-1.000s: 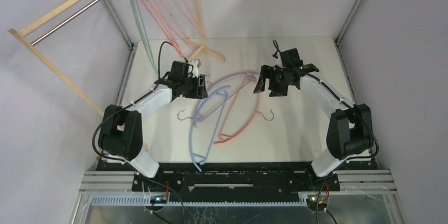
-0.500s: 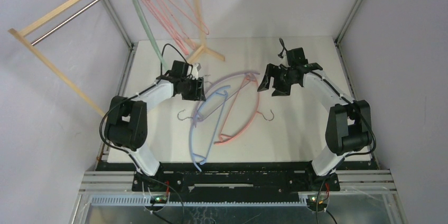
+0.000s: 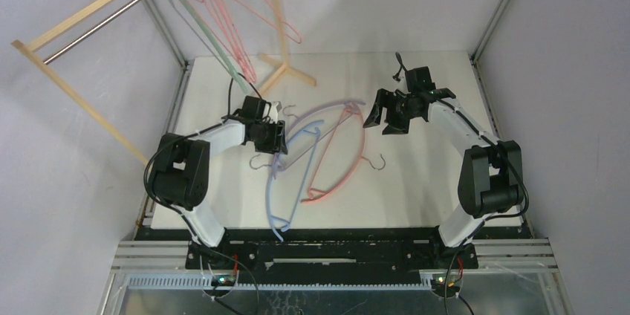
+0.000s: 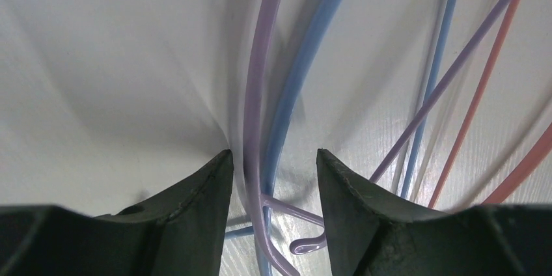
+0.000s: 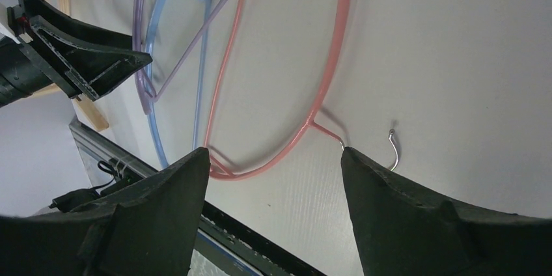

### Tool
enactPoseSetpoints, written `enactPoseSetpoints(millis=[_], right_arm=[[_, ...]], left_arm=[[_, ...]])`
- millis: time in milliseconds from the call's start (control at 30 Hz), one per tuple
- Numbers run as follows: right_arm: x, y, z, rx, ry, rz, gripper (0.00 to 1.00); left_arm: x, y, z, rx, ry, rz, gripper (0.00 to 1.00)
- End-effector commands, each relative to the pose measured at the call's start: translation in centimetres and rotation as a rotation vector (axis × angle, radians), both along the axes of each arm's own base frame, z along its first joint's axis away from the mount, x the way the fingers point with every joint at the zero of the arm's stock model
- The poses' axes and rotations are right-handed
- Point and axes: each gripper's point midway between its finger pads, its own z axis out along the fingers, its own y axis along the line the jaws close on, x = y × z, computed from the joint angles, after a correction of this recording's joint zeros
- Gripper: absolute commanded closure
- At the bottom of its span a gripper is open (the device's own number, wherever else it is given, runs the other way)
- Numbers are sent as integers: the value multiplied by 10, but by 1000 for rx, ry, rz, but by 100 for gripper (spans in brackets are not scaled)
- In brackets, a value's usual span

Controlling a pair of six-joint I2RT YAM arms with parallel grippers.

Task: Organize the hangers
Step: Pick up the hanger at the center of the board.

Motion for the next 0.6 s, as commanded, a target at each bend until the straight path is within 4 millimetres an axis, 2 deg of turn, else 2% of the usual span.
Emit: enactPoseSetpoints(millis=[0, 300, 467, 533, 567], right_arm=[[4, -1, 6, 15, -40, 10, 18], [4, 1, 8, 26, -47, 13, 19], [3, 3, 10, 40, -54, 16, 19], [3, 3, 13, 44, -60, 16, 19], [4, 3, 14, 46, -64, 15, 19]], left_arm=[[-7, -1, -15, -16, 27, 1, 47], [-16, -2, -9, -42, 21, 1, 62], [-22, -4, -10, -57, 30, 4, 85], [-25, -4, -10, -59, 31, 7, 89], [-26, -4, -9, -60, 29, 9, 95]])
